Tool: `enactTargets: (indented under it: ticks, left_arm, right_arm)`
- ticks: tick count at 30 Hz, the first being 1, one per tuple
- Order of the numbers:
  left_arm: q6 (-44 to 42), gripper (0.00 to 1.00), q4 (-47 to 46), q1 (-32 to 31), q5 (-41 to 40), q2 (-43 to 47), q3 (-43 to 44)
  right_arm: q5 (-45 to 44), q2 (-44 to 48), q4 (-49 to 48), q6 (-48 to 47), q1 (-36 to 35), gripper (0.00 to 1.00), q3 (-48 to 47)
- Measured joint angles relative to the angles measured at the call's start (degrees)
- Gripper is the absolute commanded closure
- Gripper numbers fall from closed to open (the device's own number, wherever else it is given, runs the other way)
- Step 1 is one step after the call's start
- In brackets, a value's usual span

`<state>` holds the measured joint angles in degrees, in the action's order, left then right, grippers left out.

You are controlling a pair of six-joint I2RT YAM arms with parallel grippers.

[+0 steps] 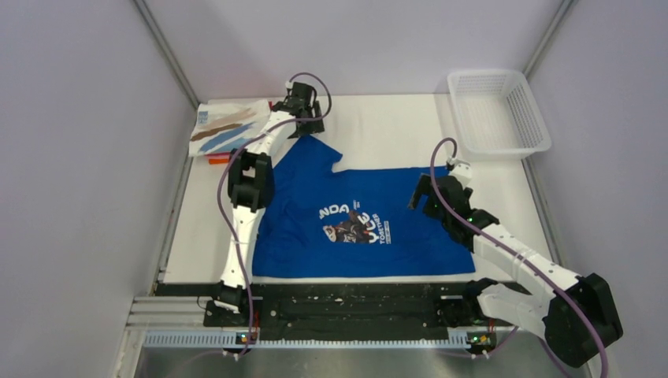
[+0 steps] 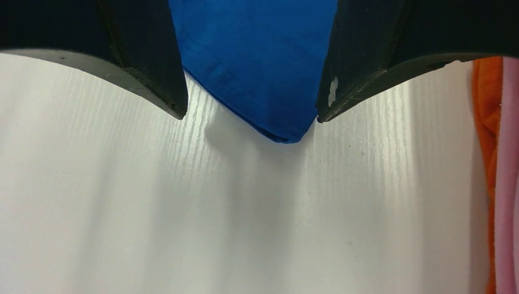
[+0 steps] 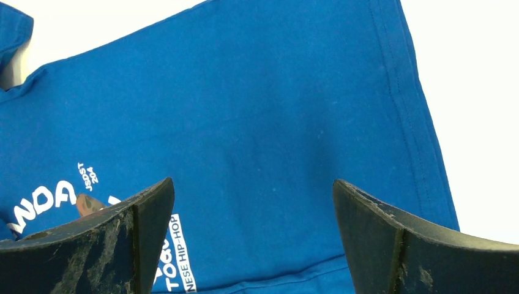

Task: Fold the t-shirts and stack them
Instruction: Grab the side of the flattened tshirt furthest away from the robot with both arms

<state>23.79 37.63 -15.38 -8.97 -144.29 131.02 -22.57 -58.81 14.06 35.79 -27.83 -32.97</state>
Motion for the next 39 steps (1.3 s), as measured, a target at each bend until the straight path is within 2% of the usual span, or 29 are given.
enactTargets:
  ticks: [8, 10, 15, 20, 24, 25, 30, 33, 39]
  left_arm:
    - [0.44, 0.31, 1.95, -0.90, -2.58, 0.00, -0.04]
    - [0.22, 0.36, 3.08, -1.20, -4.07, -0.15, 0.02]
    - [-0.33, 0.43, 5.64, -1.73, -6.93, -2.51, 3.17]
    - [-1.22, 0.64, 6.08, -2.03, -7.15, -3.39, 4.39]
    - [-2.01, 0.95, 6.12, -2.45, -7.21, -3.63, 4.76]
    - [-2.25, 1.00, 6.14, -2.54, -7.30, -3.63, 4.76]
    - [-3.28, 1.00, 6.47, -2.67, -7.82, -3.63, 4.76]
    - [-3.43, 1.00, 6.56, -2.69, -7.91, -3.58, 4.76]
    - [-3.65, 1.00, 6.60, -2.99, -8.33, -0.31, -0.35]
  right_arm:
    - [0.48, -0.20, -1.11, -0.04, 0.04, 0.01, 1.09]
    - [0.98, -0.22, -1.16, -0.04, 0.13, 0.01, 1.14]
    - [1.49, -0.20, -1.25, -0.02, 0.22, 0.01, 1.27]
    - [1.46, -0.07, -1.18, 0.00, 0.24, 0.01, 1.97]
    - [1.29, 0.07, -1.18, -0.02, 0.24, 0.01, 2.23]
    - [1.20, 0.07, -1.25, -0.02, 0.24, 0.01, 2.23]
    - [-0.22, -0.39, -0.50, -0.63, 0.76, 0.01, 1.27]
    - [-1.14, -4.04, 1.11, -1.79, 3.48, 0.03, -3.17]
    - [-3.37, -19.04, 3.76, -4.87, 10.80, 0.06, -18.67]
